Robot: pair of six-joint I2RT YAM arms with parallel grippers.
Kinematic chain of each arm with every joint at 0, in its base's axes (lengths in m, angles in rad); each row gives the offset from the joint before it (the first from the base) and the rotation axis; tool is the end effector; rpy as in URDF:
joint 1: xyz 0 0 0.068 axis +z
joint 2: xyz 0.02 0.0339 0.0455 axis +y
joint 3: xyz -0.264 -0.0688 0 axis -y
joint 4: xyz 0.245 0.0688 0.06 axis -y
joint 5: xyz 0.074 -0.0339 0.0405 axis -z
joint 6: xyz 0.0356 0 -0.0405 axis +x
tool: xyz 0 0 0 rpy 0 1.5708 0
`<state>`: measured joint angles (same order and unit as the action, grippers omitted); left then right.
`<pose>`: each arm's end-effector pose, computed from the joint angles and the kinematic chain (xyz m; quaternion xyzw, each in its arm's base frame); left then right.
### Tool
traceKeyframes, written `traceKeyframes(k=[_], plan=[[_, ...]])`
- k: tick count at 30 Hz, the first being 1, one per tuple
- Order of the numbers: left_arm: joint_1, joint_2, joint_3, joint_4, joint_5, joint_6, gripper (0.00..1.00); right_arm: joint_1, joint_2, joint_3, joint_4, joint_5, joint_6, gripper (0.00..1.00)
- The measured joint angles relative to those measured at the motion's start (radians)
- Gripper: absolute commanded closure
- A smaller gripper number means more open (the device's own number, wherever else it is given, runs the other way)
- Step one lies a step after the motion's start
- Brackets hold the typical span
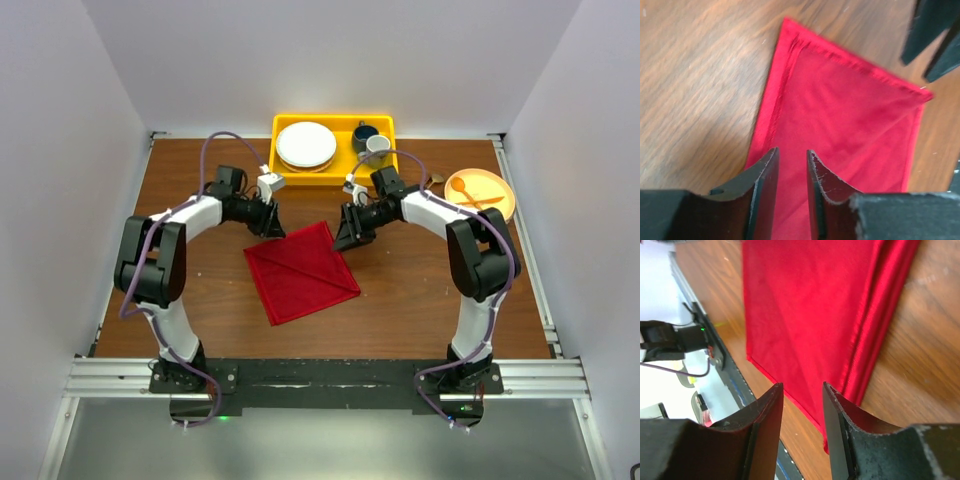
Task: Fold the napkin into a case and place the utensils inside
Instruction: Pick up the upper triangle-folded napkin from the center of the board.
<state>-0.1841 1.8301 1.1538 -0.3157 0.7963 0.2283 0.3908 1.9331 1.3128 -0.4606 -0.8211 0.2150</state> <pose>0.3595 -0.0928 0.1793 0.2892 0.8421 -0.3657 0.2712 0.3544 0.1742 0.1801 -0.1745 0.8776 0.4359 0.0967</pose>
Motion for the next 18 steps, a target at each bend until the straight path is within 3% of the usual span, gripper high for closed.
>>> traceKeyframes(k=[14, 18], plan=[[-0.002, 0.03, -0.036, -0.103, -0.159, 0.154, 0.75, 0.01, 0.09, -0.045, -0.016, 0.07, -0.014, 0.61], [-0.002, 0.018, -0.047, -0.117, -0.161, 0.177, 0.67, 0.01, 0.093, -0.043, -0.018, 0.066, -0.018, 0.6]])
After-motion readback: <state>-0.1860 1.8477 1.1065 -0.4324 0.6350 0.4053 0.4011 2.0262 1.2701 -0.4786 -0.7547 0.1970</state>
